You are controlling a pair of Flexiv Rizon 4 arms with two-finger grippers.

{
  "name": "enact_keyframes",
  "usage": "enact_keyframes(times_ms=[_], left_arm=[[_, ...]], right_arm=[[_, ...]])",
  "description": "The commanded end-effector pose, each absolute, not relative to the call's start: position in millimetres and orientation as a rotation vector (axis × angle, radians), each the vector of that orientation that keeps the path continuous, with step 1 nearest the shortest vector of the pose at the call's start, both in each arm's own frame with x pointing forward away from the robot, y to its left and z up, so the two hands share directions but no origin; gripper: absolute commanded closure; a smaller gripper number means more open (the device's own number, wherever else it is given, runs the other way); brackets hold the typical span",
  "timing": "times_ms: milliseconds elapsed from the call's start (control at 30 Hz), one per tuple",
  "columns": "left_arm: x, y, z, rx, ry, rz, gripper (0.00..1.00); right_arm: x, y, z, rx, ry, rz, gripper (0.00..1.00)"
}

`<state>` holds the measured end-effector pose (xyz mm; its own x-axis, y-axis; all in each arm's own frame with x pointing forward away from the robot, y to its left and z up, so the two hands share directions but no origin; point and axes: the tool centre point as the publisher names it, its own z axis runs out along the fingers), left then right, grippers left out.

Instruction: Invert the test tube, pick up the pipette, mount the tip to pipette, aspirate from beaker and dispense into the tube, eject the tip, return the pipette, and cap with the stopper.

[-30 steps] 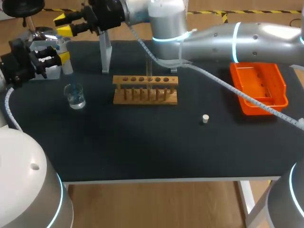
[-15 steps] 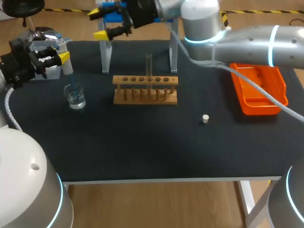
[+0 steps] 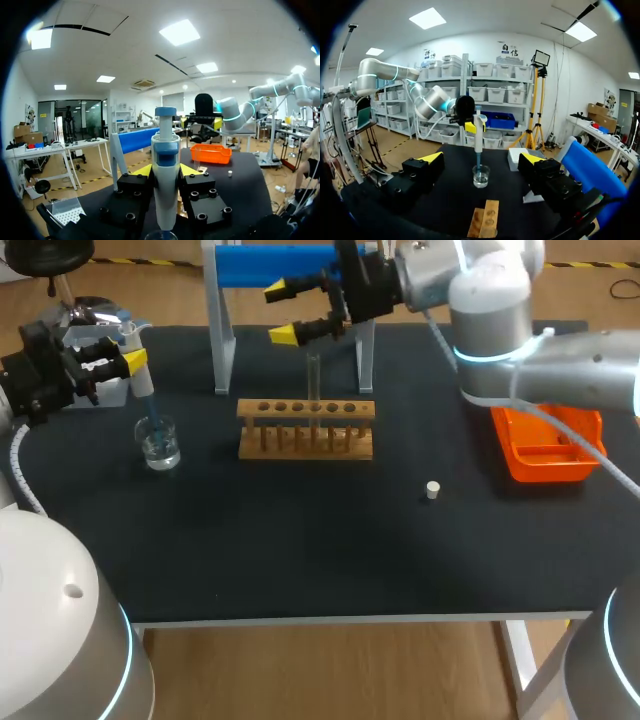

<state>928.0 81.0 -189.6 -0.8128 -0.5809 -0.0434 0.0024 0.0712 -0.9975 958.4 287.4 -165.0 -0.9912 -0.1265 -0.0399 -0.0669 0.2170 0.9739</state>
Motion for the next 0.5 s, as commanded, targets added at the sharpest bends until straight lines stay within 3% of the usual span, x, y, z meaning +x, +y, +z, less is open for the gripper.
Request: enact_keyframes(times_ms=[33, 500], left_arm=[[927.6, 80.3, -188.6, -0.576, 1.922, -1.786, 1.0], [927.6, 80.3, -188.6, -0.576, 1.922, -1.786, 1.0]], right_arm=[[957.1, 264.3, -169.9, 0.186, -2.409, -1.929, 0.0], [961.6, 238.6, -202.8, 0.224, -2.389, -1.918, 0.0]])
